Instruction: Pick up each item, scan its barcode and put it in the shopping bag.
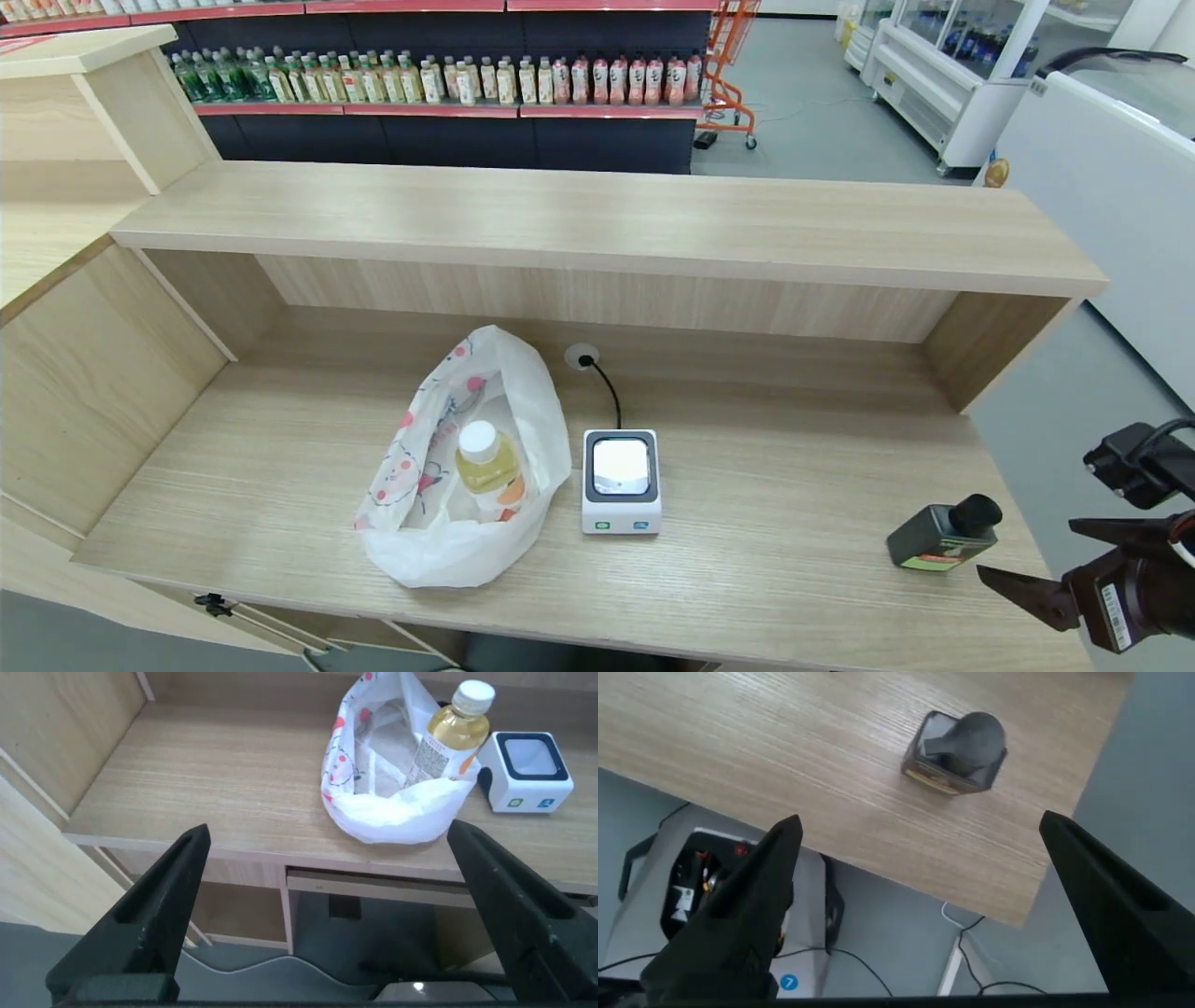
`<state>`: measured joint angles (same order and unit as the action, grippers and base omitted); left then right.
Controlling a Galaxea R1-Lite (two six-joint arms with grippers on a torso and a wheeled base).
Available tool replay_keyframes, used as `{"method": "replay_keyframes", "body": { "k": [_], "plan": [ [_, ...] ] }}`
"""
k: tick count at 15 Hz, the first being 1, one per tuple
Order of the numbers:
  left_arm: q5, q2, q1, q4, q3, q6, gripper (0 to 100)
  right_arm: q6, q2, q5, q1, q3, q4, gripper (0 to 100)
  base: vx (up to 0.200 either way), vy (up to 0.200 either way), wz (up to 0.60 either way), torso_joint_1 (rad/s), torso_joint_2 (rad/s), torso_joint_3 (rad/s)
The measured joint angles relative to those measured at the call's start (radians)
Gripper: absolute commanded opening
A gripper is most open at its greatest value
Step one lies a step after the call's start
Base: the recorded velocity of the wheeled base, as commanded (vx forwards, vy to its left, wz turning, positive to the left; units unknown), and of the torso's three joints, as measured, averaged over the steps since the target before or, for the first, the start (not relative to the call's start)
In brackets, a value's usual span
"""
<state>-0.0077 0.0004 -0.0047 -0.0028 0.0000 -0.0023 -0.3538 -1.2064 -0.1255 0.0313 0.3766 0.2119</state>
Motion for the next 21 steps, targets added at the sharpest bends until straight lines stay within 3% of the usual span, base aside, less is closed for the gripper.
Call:
{"method": "replay_keyframes", "body": {
  "k": [5, 10, 17, 21],
  "plan": [
    [0.000, 0.000, 0.000, 0.000, 0.000, 0.000, 100, -0.008, -0.003, 0.065, -0.002, 0.007, -0.005, 100, -0.200, 0.000, 0.00, 0.006, 0.00, 0.004],
    [-0.001, 0.000, 0.000, 0.000, 0.000, 0.004, 100, -0.046, -0.055, 0.079, 0.000, 0.014, 0.005, 100, 0.000, 0.000, 0.00, 0.000, 0.00, 0.000],
    [-0.002, 0.000, 0.001, 0.000, 0.000, 0.004, 100, -0.124, -0.132, 0.134, 0.009, 0.023, 0.005, 100, 0.000, -0.200, 0.00, 0.010, 0.00, 0.002],
    [-0.002, 0.000, 0.001, 0.000, 0.000, 0.002, 100, -0.186, -0.176, 0.142, 0.015, 0.029, 0.006, 100, 0.000, 0.000, 0.00, 0.000, 0.00, 0.000]
  ]
}}
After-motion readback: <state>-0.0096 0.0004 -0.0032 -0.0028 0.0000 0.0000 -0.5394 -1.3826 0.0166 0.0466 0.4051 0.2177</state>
